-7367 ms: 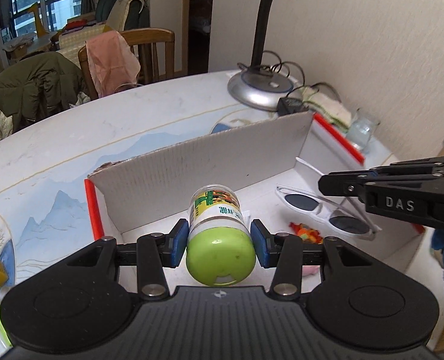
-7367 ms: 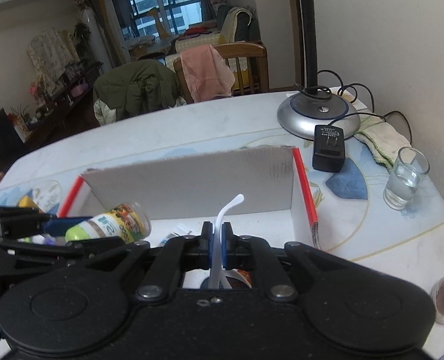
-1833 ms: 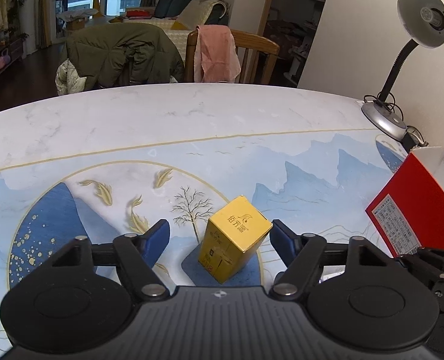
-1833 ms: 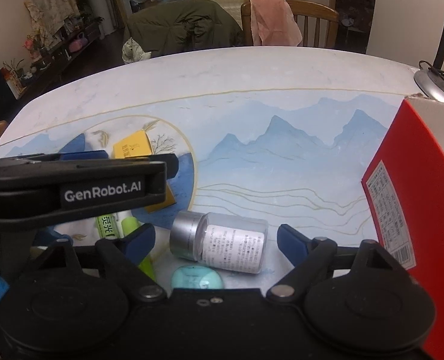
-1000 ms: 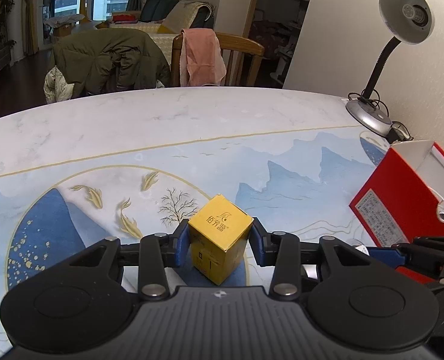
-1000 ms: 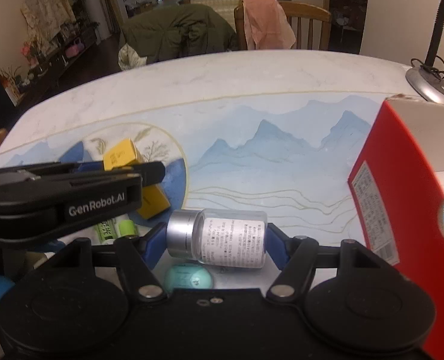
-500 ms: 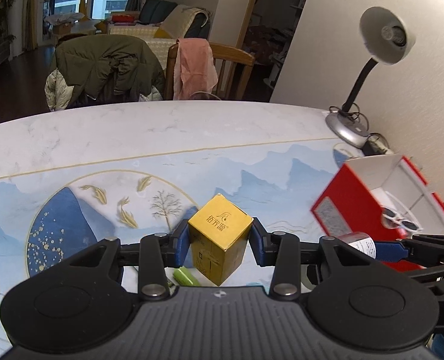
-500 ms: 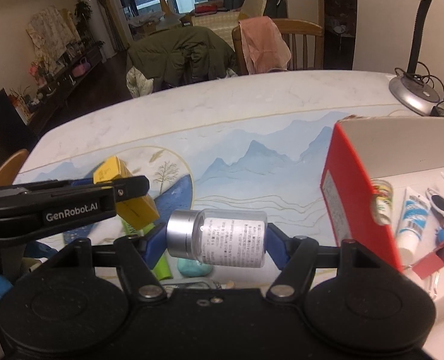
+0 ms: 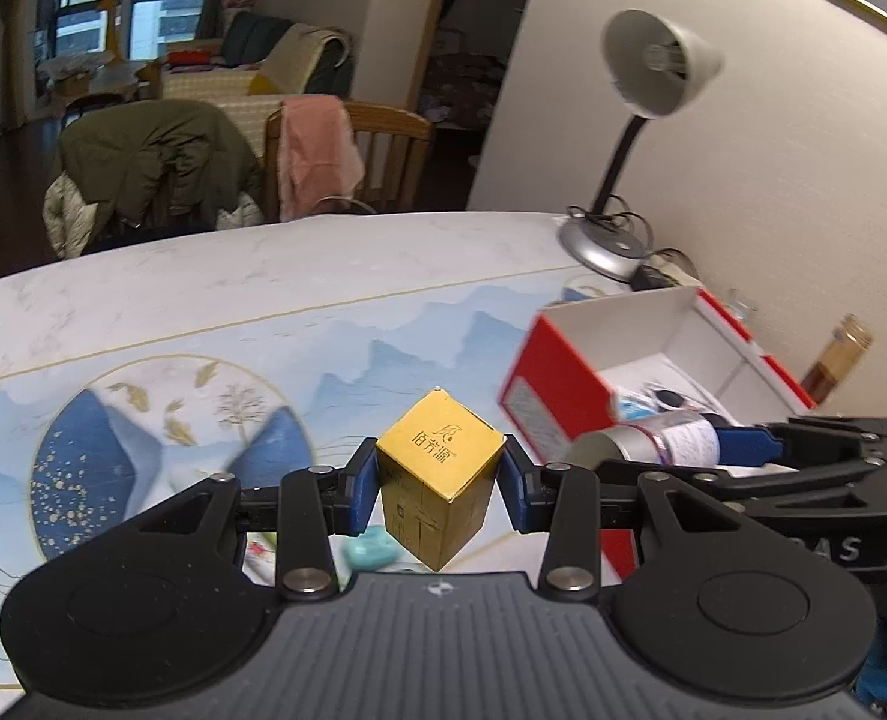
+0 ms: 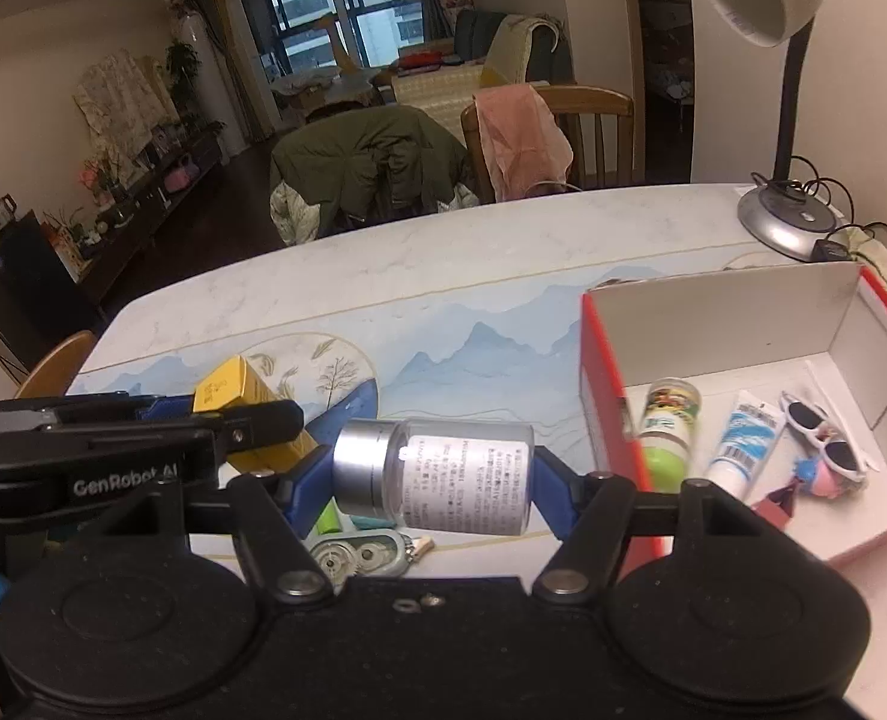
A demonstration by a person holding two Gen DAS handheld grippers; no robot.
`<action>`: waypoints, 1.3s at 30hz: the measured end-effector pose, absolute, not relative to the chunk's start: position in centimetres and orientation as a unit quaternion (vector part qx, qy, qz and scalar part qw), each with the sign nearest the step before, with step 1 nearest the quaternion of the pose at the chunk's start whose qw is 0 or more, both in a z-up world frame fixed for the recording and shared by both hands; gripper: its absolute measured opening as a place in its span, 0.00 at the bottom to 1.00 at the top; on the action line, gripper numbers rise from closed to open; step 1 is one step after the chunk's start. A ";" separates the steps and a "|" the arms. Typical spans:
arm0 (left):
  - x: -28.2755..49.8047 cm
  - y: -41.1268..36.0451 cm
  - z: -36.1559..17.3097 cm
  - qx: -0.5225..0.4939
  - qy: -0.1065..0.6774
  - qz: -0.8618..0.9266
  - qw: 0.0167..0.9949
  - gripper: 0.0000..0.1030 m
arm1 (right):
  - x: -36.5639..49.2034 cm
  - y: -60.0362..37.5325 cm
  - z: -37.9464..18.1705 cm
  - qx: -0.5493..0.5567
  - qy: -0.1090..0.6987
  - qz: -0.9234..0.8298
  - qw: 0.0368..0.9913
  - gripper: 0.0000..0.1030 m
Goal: Organize rigid objects
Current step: 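Lift the yellow box with the left tool while the right tool carries the bottle toward the red box, then lower the yellow box into the red box and open the left tool while the right tool releases the bottle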
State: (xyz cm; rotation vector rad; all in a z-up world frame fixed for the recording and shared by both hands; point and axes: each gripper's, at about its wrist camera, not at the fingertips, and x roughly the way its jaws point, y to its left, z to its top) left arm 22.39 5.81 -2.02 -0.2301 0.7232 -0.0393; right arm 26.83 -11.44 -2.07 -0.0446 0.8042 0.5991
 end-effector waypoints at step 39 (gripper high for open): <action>36.2 -13.0 -3.5 -0.045 0.394 -0.033 0.917 0.39 | 37.1 -31.2 -5.7 -0.030 0.403 0.254 0.879 0.66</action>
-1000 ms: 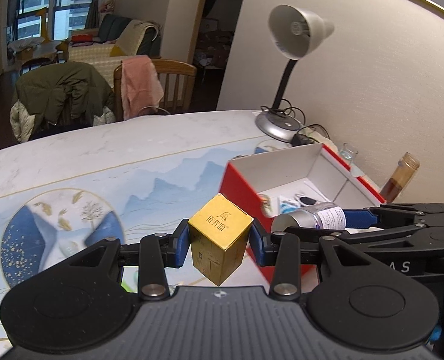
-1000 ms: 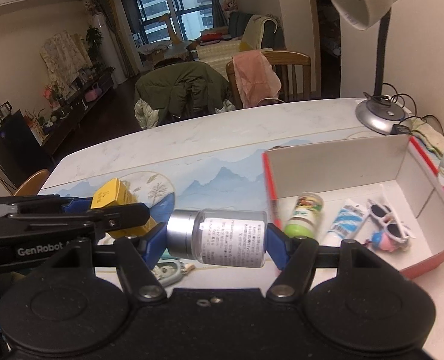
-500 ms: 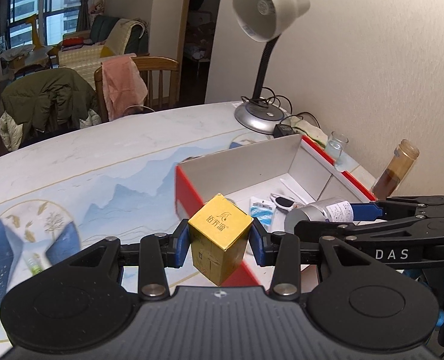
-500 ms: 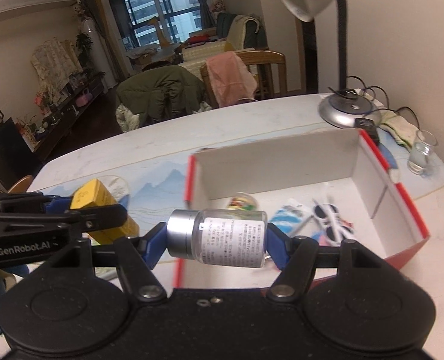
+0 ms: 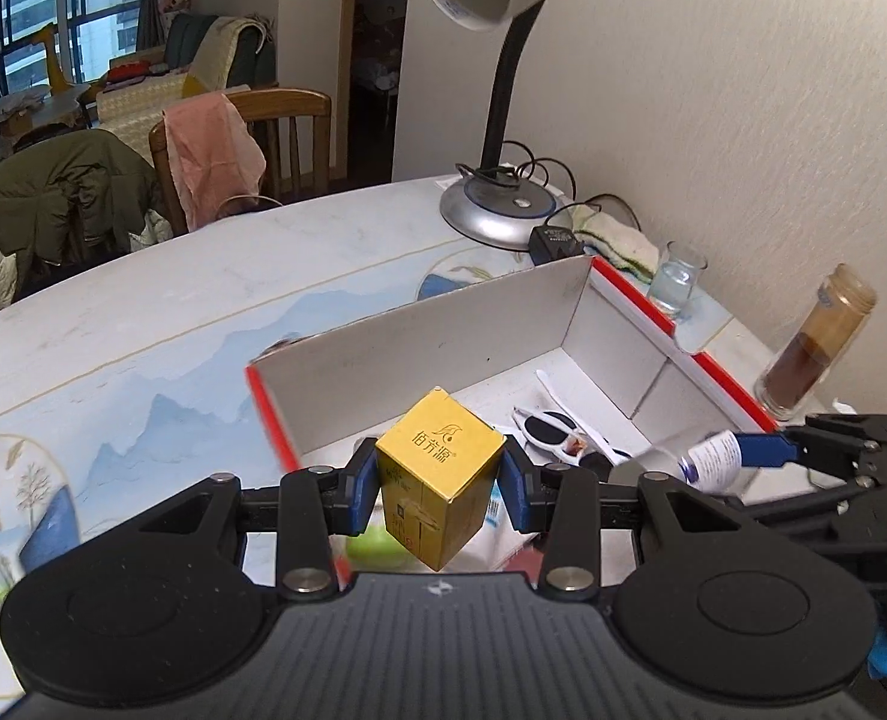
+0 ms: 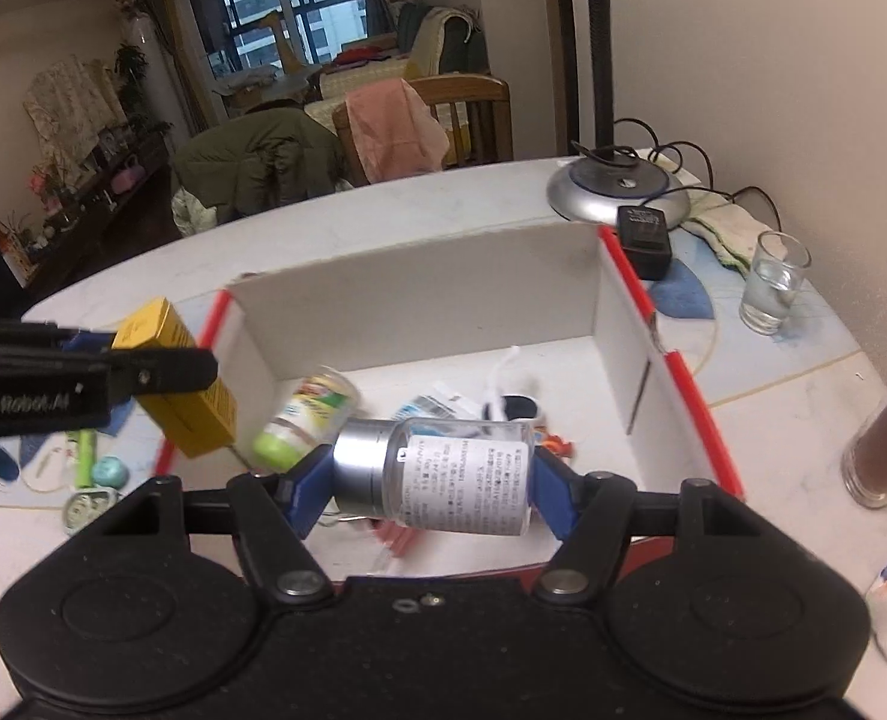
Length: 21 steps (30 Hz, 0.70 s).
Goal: Organize rigid objects
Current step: 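Lower the yellow box into the red box and open the left tool while the right tool releases the bottle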
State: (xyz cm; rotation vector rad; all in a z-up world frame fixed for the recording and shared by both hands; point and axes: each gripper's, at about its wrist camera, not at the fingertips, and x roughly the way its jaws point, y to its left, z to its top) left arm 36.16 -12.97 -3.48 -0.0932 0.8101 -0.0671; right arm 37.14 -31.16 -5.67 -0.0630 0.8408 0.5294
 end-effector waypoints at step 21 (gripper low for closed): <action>45.1 -16.6 -9.1 -0.013 0.462 -0.028 0.886 0.39 | 40.2 -29.3 -9.1 -0.115 0.418 0.302 0.849 0.66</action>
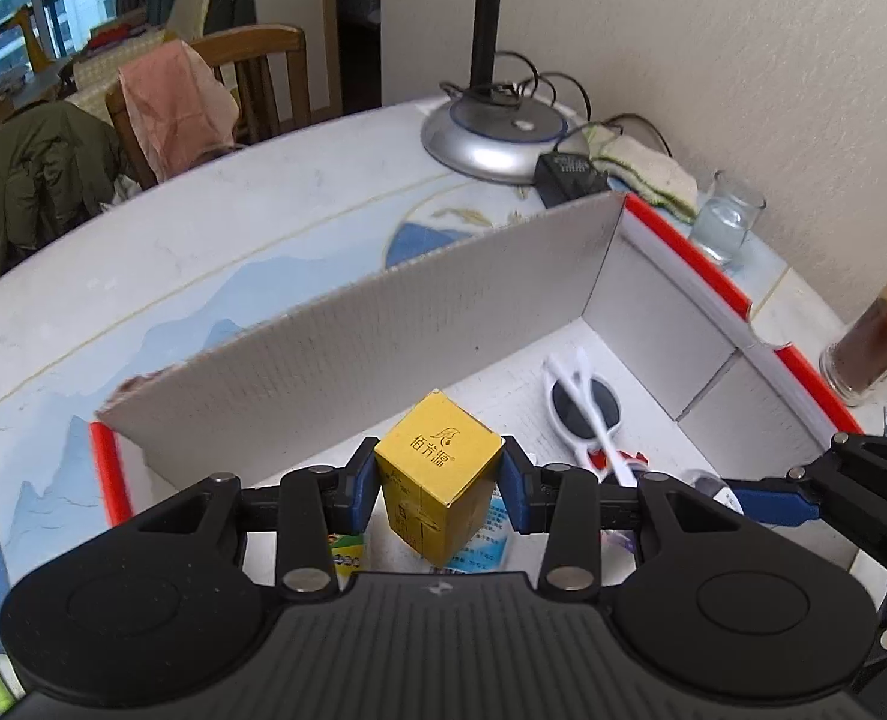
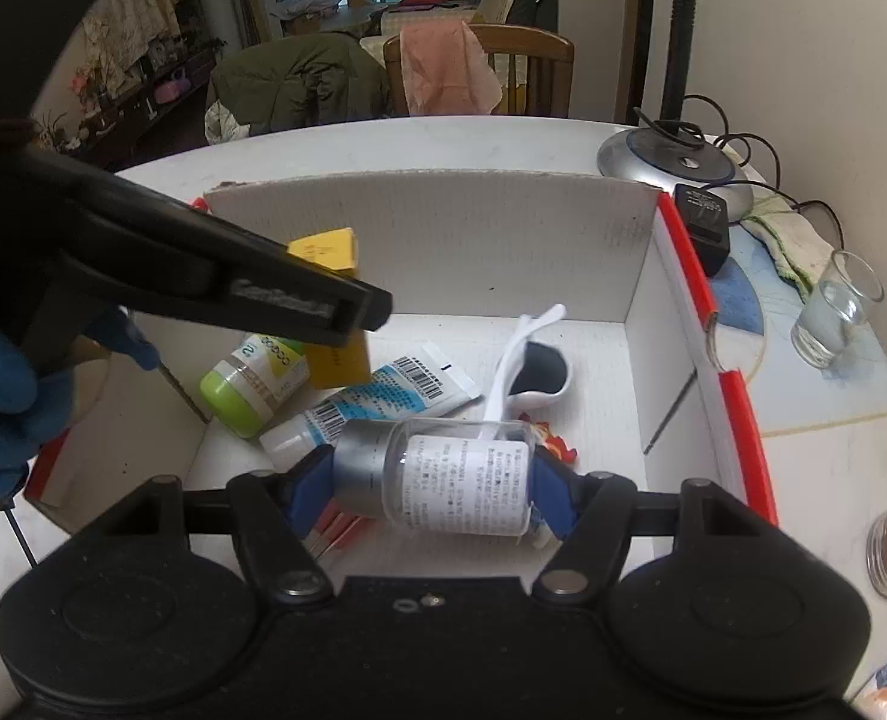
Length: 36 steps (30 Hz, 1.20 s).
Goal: Organize rigid objects
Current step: 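Lower the yellow box into the red box and open the left tool while the right tool releases the bottle, then withdraw both tools from the box back toward the items on the table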
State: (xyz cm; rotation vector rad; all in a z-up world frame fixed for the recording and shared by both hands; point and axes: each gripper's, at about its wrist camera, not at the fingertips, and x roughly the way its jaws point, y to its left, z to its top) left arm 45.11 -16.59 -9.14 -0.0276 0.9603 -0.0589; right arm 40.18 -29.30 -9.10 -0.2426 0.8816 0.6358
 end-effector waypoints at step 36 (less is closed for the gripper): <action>42.7 -15.5 -8.4 -0.043 0.451 -0.006 0.892 0.60 | 38.7 -30.7 -7.3 -0.086 0.410 0.317 0.851 0.77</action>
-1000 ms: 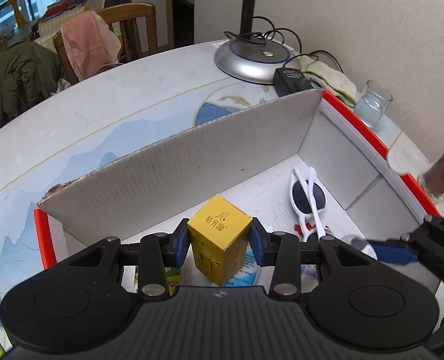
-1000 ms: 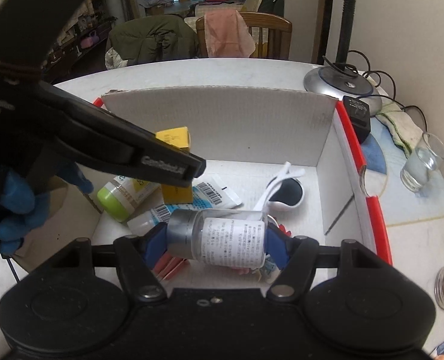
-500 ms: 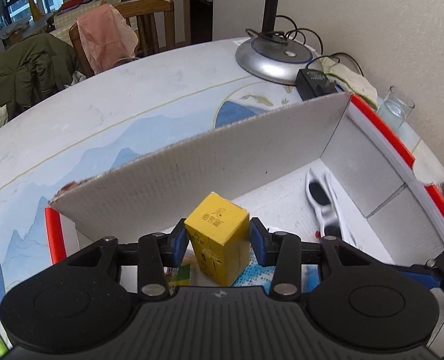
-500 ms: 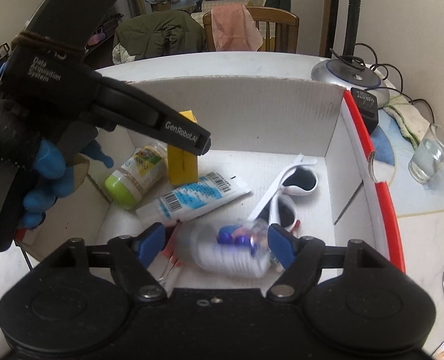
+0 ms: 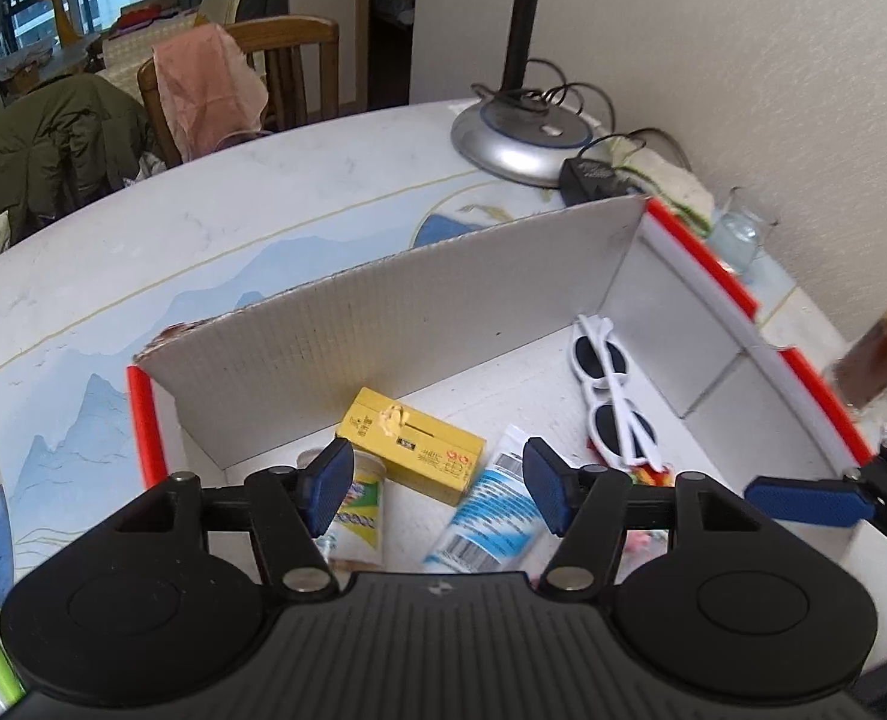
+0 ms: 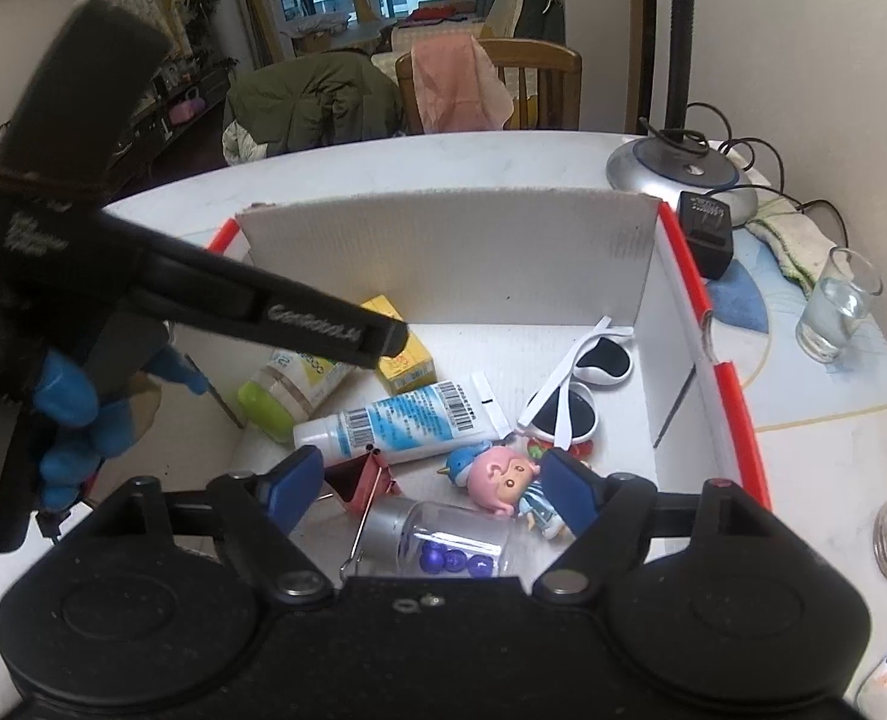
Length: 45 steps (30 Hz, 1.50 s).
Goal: Organize rigid objects
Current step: 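Withdraw both tools from the box back toward the items on the table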
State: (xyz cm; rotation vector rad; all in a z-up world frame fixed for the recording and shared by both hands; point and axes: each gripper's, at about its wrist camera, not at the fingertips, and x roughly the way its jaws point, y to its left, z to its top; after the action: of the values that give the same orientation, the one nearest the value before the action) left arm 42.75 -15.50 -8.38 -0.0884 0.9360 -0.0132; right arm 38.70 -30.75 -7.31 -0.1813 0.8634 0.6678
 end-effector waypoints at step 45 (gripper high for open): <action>21.9 -3.8 -0.4 -0.100 0.345 0.032 0.933 0.84 | 27.3 -24.6 -0.8 -0.009 0.352 0.343 0.871 0.99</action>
State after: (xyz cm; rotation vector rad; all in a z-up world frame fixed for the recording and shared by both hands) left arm 21.86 -3.80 -0.37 -0.2055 0.7065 0.0652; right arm 27.29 -24.64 -0.84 -0.0185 0.7355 0.7164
